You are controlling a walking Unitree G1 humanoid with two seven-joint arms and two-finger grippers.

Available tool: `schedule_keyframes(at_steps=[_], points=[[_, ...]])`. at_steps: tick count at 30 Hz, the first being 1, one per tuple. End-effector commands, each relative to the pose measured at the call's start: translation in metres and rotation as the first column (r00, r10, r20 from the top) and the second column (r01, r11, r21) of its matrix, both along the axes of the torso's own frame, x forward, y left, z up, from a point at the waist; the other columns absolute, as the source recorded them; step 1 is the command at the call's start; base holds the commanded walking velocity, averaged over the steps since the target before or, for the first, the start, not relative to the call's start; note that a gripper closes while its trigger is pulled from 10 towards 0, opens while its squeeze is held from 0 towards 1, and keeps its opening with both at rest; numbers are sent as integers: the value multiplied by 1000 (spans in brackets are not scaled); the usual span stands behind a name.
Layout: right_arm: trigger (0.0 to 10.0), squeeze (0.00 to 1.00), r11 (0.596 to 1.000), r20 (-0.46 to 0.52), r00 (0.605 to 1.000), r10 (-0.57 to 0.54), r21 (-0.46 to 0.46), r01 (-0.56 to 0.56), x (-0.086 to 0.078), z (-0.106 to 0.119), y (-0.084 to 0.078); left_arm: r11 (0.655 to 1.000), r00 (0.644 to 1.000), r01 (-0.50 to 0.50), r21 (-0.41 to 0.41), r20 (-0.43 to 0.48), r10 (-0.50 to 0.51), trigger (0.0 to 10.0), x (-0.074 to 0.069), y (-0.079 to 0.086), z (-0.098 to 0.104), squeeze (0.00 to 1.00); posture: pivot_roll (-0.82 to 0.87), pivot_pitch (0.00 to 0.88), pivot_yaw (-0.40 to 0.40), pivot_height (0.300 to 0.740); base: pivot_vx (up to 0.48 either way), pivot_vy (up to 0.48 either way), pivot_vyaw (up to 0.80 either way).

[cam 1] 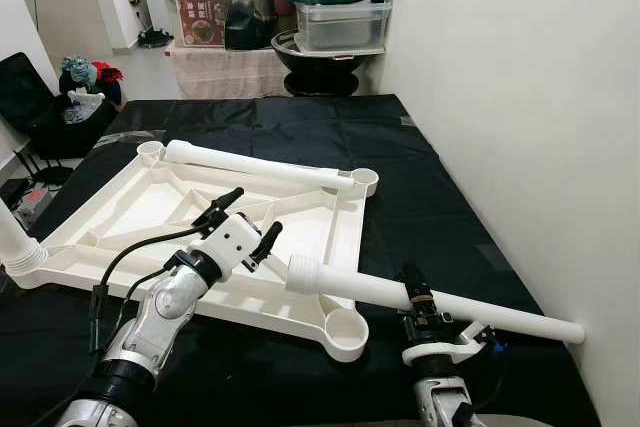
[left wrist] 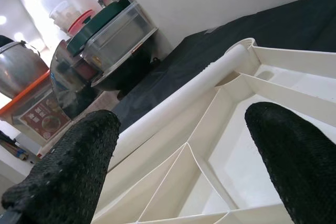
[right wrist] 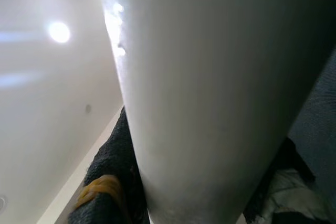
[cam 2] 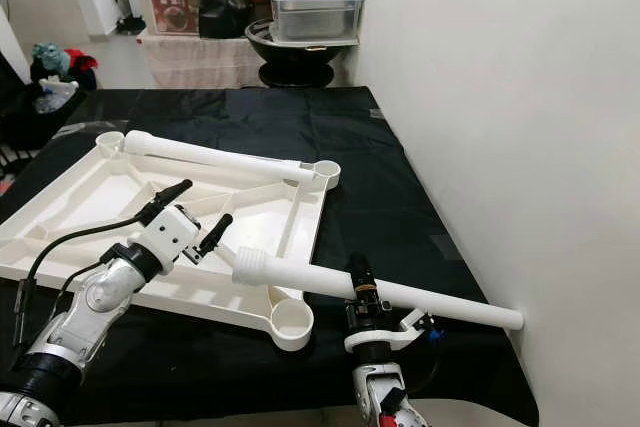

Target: Building children table

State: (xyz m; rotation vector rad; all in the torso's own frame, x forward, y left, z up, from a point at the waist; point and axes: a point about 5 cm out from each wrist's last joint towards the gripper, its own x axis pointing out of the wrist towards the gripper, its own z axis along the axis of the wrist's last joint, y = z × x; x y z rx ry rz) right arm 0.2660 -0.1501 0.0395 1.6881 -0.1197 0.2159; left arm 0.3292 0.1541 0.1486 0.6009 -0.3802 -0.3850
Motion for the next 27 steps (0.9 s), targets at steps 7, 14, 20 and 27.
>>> schedule_keyframes(at_steps=[7, 14, 20, 27], points=[[0, 0, 731, 166, 986, -18, -671, 126, 73, 149, -4, 1000, 1000, -4, -13, -5, 4, 10000, -1, 0, -1, 0, 38, 0, -26, 740, 0, 0, 0], [0, 0, 692, 180, 984, 9, -712, 124, 71, 150, 1, 1000, 1000, -3, -11, -5, 3, 10000, -1, 0, -1, 0, 37, 0, -23, 740, 0, 0, 0], [0, 0, 667, 188, 982, 29, -735, 121, 71, 151, 4, 1000, 1000, -2, -10, -4, 2, 10000, 0, -1, -1, 0, 37, 0, -23, 740, 0, 0, 0], [0, 0, 654, 192, 980, 43, -747, 118, 71, 151, 6, 1000, 1000, -1, -8, -3, 1, 10000, 0, -1, -1, 0, 38, 0, -24, 740, 0, 0, 0]])
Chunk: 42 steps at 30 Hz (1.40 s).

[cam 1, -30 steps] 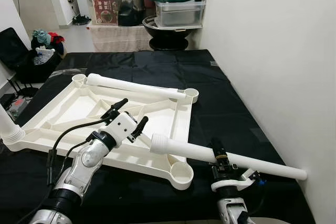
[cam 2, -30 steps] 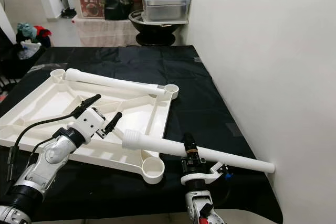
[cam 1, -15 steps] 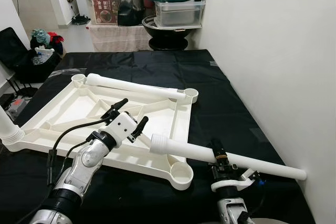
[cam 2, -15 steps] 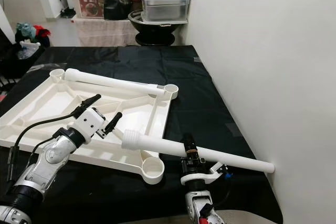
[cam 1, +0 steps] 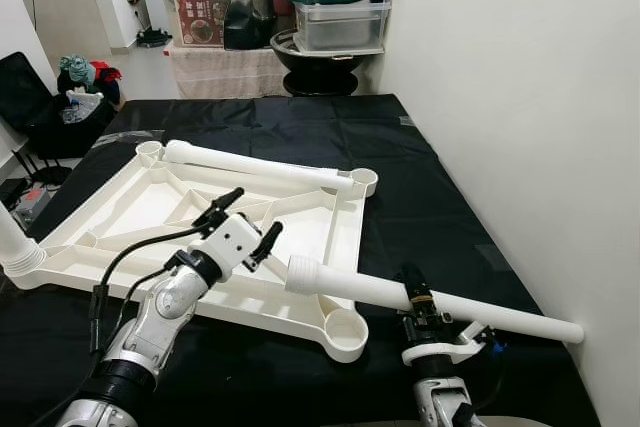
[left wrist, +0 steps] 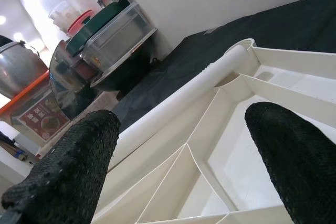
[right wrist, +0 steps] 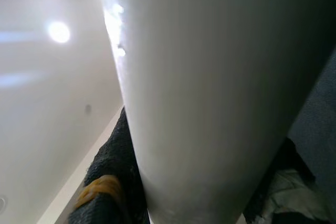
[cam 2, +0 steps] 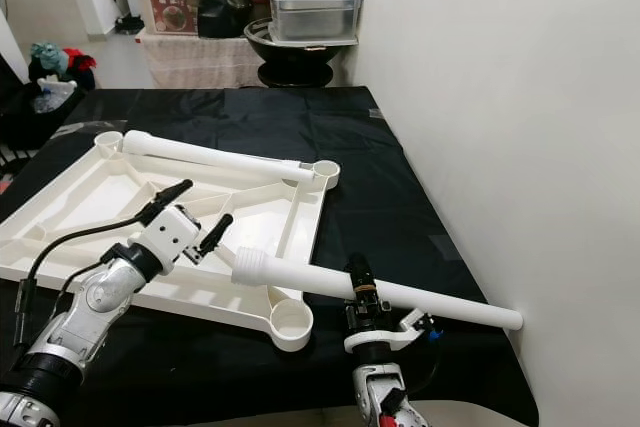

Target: Building children table

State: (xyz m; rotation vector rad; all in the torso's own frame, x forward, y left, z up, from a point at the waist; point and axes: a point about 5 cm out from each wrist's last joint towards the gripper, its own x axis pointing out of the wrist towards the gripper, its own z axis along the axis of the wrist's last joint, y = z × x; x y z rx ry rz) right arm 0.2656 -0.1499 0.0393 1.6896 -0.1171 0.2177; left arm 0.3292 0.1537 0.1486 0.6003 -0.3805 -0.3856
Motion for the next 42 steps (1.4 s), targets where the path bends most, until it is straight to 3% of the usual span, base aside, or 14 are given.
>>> schedule_keyframes(at_steps=[1, 10, 12, 13, 16, 21, 28, 34, 42], points=[[0, 0, 653, 195, 980, 43, -747, 120, 71, 151, 6, 1000, 1000, -2, -8, -3, 2, 10000, 0, -1, 0, 0, 38, 0, -24, 740, 0, 0, 0], [0, 0, 638, 210, 976, 62, -760, 123, 70, 154, 9, 1000, 1000, 0, -9, 1, 0, 10000, 1, -1, 0, 0, 36, 0, -21, 740, 0, 0, 0], [0, 0, 623, 226, 971, 73, -771, 133, 70, 158, 11, 1000, 1000, 1, -9, 1, -1, 10000, 1, -2, 0, 0, 34, 0, -21, 740, 0, 0, 0], [0, 0, 587, 254, 963, 87, -794, 156, 69, 164, 13, 1000, 1000, 3, -9, 1, -3, 10000, 0, -2, 0, 0, 35, 0, -21, 740, 0, 0, 0], [0, 0, 551, 280, 954, 107, -815, 178, 68, 169, 16, 1000, 1000, 3, -8, 1, -3, 10000, 0, -2, 0, 0, 35, 0, -21, 740, 0, 0, 0], [0, 0, 510, 322, 935, 151, -835, 205, 65, 179, 24, 1000, 1000, 4, -7, 2, -4, 10000, 0, -2, 0, 0, 34, 0, -21, 740, 0, 0, 0], [0, 0, 492, 331, 929, 163, -844, 214, 63, 187, 31, 1000, 1000, 5, -9, 3, -5, 10000, 1, -2, 0, 0, 36, 0, -22, 740, 0, 0, 0], [0, 0, 456, 351, 913, 209, -861, 226, 53, 198, 42, 1000, 1000, 3, -8, 0, -3, 10000, 1, -1, -1, 0, 34, 0, -21, 740, 0, 0, 0], [0, 0, 415, 377, 894, 241, -873, 257, 49, 204, 46, 1000, 1000, 3, -9, 0, -3, 10000, 0, -2, -1, 0, 33, 0, -21, 740, 0, 0, 0]])
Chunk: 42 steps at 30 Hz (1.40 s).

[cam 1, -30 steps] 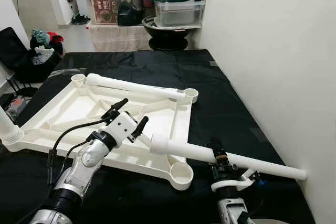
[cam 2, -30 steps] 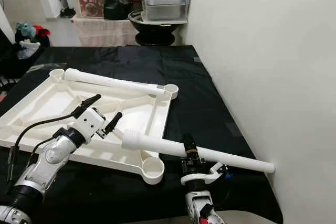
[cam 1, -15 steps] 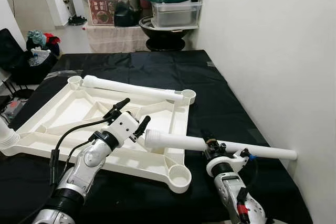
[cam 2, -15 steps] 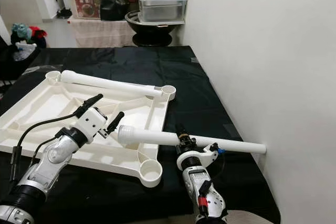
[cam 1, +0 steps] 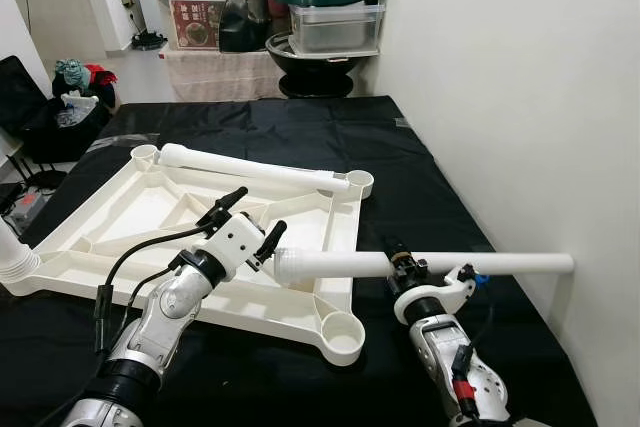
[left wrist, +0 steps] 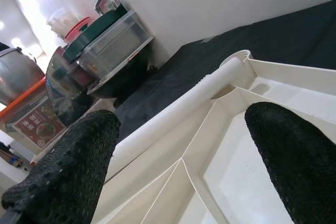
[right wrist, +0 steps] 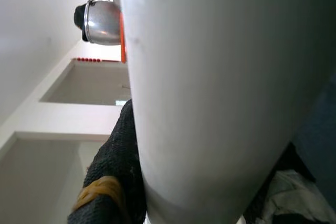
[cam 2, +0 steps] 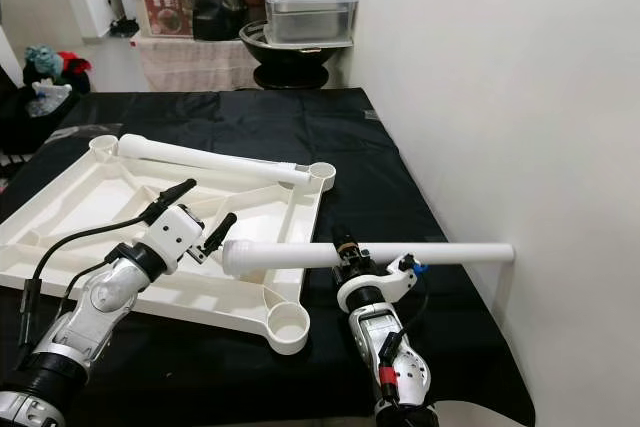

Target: Building children table

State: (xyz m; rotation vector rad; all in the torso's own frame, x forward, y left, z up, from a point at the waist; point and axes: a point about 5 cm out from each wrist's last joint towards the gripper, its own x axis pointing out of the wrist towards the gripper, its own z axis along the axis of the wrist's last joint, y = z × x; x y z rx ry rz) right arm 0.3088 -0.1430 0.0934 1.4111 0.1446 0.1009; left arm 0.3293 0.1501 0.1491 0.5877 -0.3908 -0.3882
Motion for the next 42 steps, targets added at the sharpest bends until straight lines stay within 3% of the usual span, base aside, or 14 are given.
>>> schedule_keyframes(at_steps=[1, 6, 13, 21, 42], points=[[0, 0, 663, 531, 761, 373, -726, 181, 6, 150, 39, 1000, 1000, -5, 5, -5, 5, 10000, 0, 1, -2, 0, 33, 0, -21, 740, 0, 0, 0], [0, 0, 654, 533, 757, 378, -732, 190, 6, 152, 39, 1000, 1000, -6, 4, -5, 6, 10000, 0, 1, -2, 0, 35, 0, -23, 740, 0, 0, 0], [0, 0, 606, 568, 723, 394, -752, 260, 4, 167, 40, 1000, 1000, -5, 2, -4, 5, 10000, 0, 1, -1, 0, 32, 0, -20, 740, 0, 0, 0], [0, 0, 589, 591, 697, 407, -753, 294, 1, 178, 42, 1000, 1000, -7, 3, -5, 7, 10000, 1, 2, -1, 0, 32, 0, -21, 740, 0, 0, 0], [0, 0, 594, 642, 666, 379, -721, 357, -1, 197, 37, 1000, 1000, -10, 4, -9, 10, 10000, 1, 2, -3, 0, 30, 0, -18, 740, 0, 0, 0]])
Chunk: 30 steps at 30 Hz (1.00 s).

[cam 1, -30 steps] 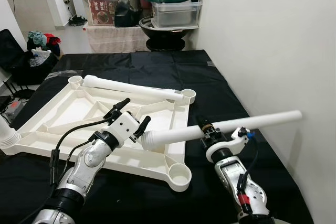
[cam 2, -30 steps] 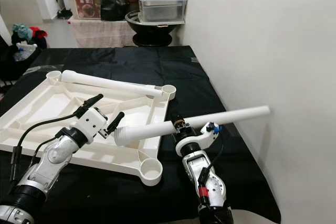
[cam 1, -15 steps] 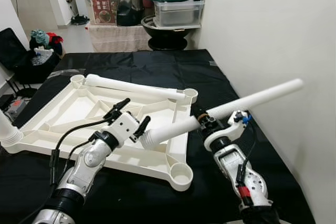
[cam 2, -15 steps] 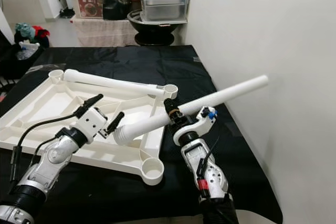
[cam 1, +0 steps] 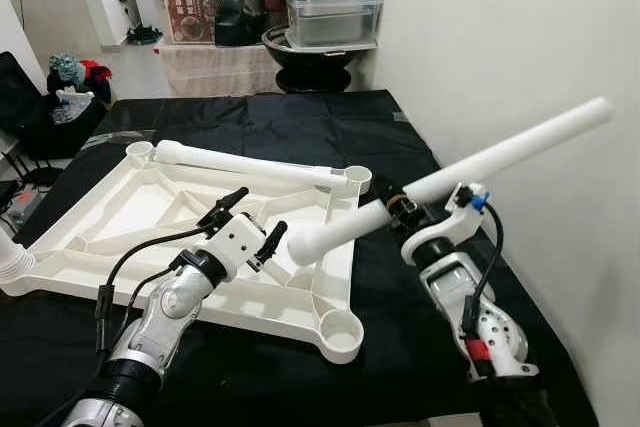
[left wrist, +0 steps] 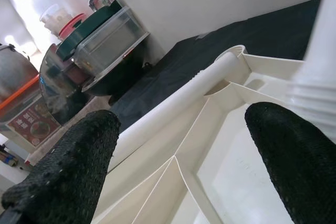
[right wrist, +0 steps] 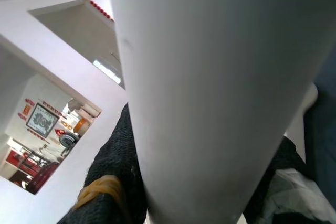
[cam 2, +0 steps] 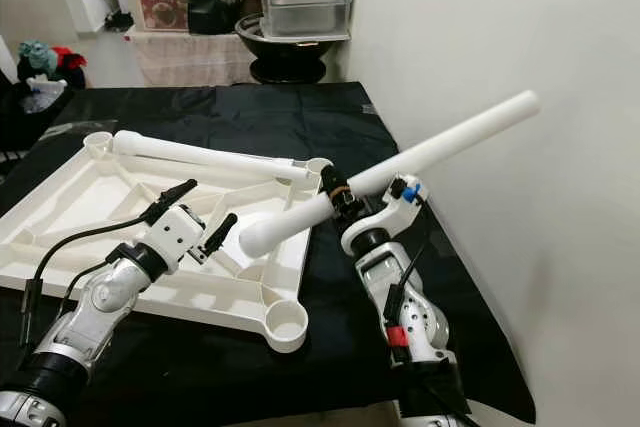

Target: Building children table

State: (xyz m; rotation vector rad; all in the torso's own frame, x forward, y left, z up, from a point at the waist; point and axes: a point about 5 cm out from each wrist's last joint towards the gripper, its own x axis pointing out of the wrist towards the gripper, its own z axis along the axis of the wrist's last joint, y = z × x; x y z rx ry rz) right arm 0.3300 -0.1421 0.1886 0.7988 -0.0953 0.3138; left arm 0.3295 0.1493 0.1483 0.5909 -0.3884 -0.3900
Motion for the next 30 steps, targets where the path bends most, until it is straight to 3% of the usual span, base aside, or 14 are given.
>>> schedule_keyframes(at_steps=[1, 11, 17, 22, 30], points=[[0, 0, 923, 465, 872, 152, -383, 43, -23, 102, 36, 1000, 1000, -10, 0, -7, 10, 10000, 1, 3, -2, 0, 30, 0, -18, 740, 0, 0, 0], [0, 0, 912, 473, 868, 149, -406, 65, -23, 103, 36, 1000, 1000, -11, 1, -8, 11, 10000, 1, 3, -2, 0, 31, 0, -19, 740, 0, 0, 0], [0, 0, 859, 485, 865, 129, -490, 147, -21, 95, 33, 1000, 1000, -10, 2, -8, 10, 10000, 1, 3, -2, 0, 31, 0, -18, 740, 0, 0, 0], [0, 0, 760, 516, 848, 122, -598, 255, -20, 89, 31, 1000, 1000, -9, 1, -7, 9, 10000, 2, 3, -3, 0, 30, 0, -16, 740, 0, 0, 0], [0, 0, 743, 531, 840, 111, -606, 285, -20, 91, 29, 1000, 1000, -9, -1, -5, 9, 10000, 2, 2, -2, 0, 28, 0, -14, 740, 0, 0, 0]])
